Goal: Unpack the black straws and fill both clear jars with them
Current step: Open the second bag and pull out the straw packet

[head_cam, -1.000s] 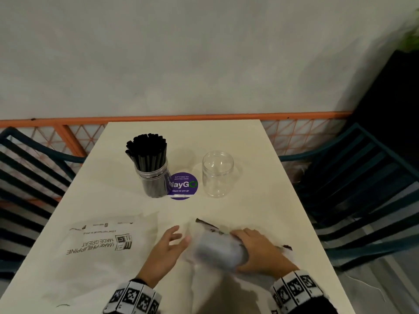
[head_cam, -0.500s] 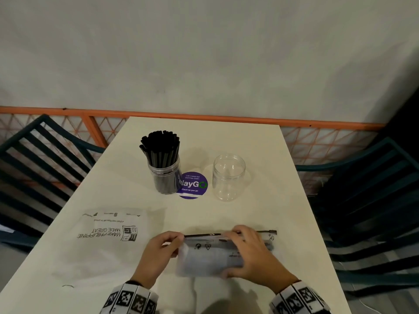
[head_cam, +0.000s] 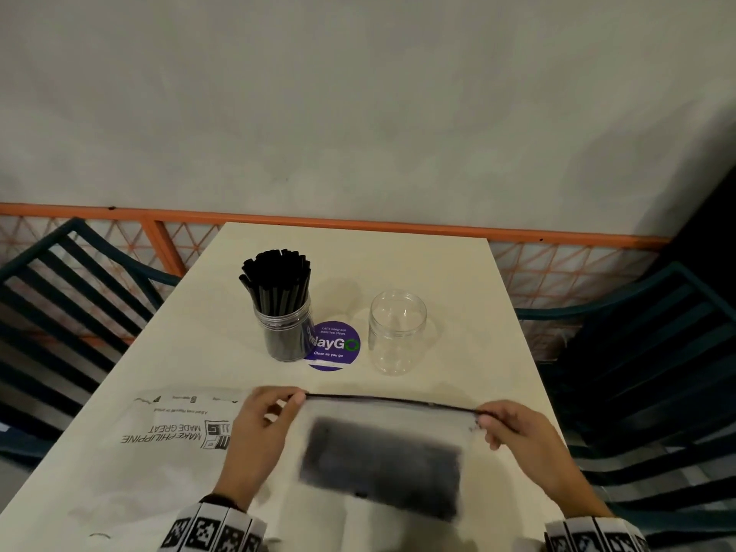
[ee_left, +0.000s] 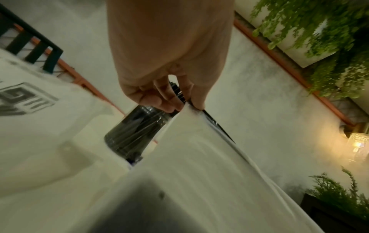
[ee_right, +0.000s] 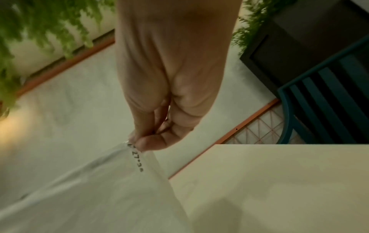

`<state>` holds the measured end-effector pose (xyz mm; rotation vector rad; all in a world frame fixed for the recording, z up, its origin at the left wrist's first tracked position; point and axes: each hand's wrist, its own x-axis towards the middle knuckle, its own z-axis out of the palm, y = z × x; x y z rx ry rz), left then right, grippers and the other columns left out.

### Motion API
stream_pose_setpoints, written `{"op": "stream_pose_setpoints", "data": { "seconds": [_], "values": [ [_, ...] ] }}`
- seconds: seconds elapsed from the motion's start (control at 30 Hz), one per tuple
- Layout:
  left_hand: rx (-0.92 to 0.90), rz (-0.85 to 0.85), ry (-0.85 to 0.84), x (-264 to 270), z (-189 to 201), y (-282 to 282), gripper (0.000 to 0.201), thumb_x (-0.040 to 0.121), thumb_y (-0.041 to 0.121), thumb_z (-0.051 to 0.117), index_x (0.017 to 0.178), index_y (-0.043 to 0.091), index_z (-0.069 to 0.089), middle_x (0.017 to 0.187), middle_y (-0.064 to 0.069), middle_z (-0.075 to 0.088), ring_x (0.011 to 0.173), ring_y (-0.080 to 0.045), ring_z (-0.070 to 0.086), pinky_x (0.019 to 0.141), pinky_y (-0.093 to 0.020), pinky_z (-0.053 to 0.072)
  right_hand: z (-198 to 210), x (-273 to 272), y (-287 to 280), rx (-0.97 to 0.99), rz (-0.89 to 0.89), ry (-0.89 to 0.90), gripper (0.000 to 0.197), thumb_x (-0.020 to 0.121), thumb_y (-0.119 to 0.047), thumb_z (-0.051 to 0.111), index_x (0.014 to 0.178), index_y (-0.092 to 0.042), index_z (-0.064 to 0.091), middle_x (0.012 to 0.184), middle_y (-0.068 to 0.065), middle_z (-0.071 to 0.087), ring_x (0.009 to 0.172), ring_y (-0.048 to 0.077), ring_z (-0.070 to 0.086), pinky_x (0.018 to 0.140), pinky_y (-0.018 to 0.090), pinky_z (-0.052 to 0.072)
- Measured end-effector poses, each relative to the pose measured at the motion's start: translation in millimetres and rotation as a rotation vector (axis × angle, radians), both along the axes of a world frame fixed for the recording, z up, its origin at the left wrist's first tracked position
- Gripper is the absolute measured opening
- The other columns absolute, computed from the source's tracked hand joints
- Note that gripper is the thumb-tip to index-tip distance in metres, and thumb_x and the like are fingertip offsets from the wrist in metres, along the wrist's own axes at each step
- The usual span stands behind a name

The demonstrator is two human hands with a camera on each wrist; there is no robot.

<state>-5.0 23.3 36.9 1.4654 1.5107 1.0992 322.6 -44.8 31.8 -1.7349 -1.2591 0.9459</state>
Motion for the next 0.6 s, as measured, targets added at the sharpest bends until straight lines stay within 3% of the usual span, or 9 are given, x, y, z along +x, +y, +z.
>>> {"op": "stream_pose_setpoints", "data": {
  "seconds": [0.07, 0.17, 0.27, 0.37, 0.43, 0.47, 0.53, 0.6],
  "values": [
    [0.058, 0.019, 0.007, -3, 14, 10, 0.022, 0.082, 0.012, 0.063, 0.072, 0.030, 0.068, 0.092, -0.004, 0.066, 0.073, -0.009, 0.057, 0.062, -0.004, 0.042, 11, 1, 5, 0.093, -0.056, 0.118, 0.031, 0.084, 0.001, 0.060, 0.078, -0.027, 0.073, 0.062, 0.005, 0.068, 0.056, 0.012, 0.058, 0.058, 0.018, 0.050],
    [0.127, 0.046, 0.010, -5, 44, 22, 0.020, 0.083, 0.014, 0.061, 0.075, 0.031, 0.063, 0.089, -0.011, 0.066, 0.070, -0.013, 0.055, 0.059, -0.006, 0.042, 35, -5, 13, 0.206, -0.091, 0.140, 0.020, 0.082, -0.004, 0.064, 0.081, -0.023, 0.071, 0.061, 0.001, 0.068, 0.052, 0.006, 0.052, 0.053, 0.014, 0.046],
    [0.201, 0.069, 0.021, -6, 74, 32, 0.013, 0.084, 0.020, 0.061, 0.078, 0.032, 0.062, 0.090, -0.009, 0.066, 0.072, -0.013, 0.055, 0.058, -0.012, 0.044, 65, -11, 17, 0.347, -0.141, 0.204, 0.012, 0.077, -0.006, 0.069, 0.075, -0.017, 0.071, 0.056, 0.001, 0.065, 0.052, 0.005, 0.048, 0.051, 0.012, 0.043],
    [0.257, 0.086, 0.101, -5, 98, 37, 0.007, 0.085, 0.021, 0.059, 0.087, 0.025, 0.064, 0.096, -0.004, 0.064, 0.079, -0.010, 0.057, 0.062, -0.006, 0.043, 92, -18, 17, 0.435, -0.122, 0.227, 0.011, 0.078, -0.011, 0.066, 0.072, -0.018, 0.072, 0.058, -0.001, 0.067, 0.054, 0.003, 0.053, 0.054, 0.011, 0.046],
    [0.359, 0.120, 0.242, -1, 114, 37, 0.014, 0.084, 0.017, 0.060, 0.098, 0.020, 0.065, 0.101, -0.002, 0.060, 0.088, -0.017, 0.057, 0.073, -0.013, 0.044, 107, -24, 14, 0.475, -0.067, 0.231, 0.013, 0.075, -0.027, 0.064, 0.078, -0.019, 0.073, 0.065, 0.001, 0.070, 0.058, 0.002, 0.057, 0.058, 0.010, 0.048],
    [0.439, 0.126, 0.320, 4, 122, 33, 0.018, 0.083, 0.016, 0.062, 0.101, 0.018, 0.065, 0.102, -0.003, 0.058, 0.092, -0.020, 0.056, 0.080, -0.023, 0.045, 112, -28, 13, 0.474, -0.041, 0.219, 0.015, 0.074, -0.031, 0.063, 0.081, -0.021, 0.072, 0.069, 0.002, 0.071, 0.060, 0.003, 0.059, 0.060, 0.010, 0.049],
    [0.582, 0.051, 0.413, 24, 138, 22, 0.020, 0.081, 0.024, 0.060, 0.099, 0.019, 0.066, 0.100, -0.002, 0.060, 0.094, -0.017, 0.054, 0.084, -0.031, 0.043, 116, -35, 12, 0.470, -0.035, 0.175, 0.010, 0.078, -0.020, 0.065, 0.080, -0.025, 0.073, 0.073, -0.001, 0.072, 0.064, 0.003, 0.061, 0.062, 0.010, 0.049],
    [0.612, -0.113, 0.429, 55, 148, 8, 0.020, 0.078, 0.036, 0.054, 0.091, 0.029, 0.068, 0.096, 0.008, 0.062, 0.089, -0.008, 0.054, 0.085, -0.032, 0.037, 116, -44, 14, 0.468, -0.046, 0.107, 0.017, 0.078, -0.012, 0.068, 0.076, -0.028, 0.073, 0.077, -0.008, 0.073, 0.069, 0.004, 0.063, 0.063, 0.009, 0.049]
  ]
}}
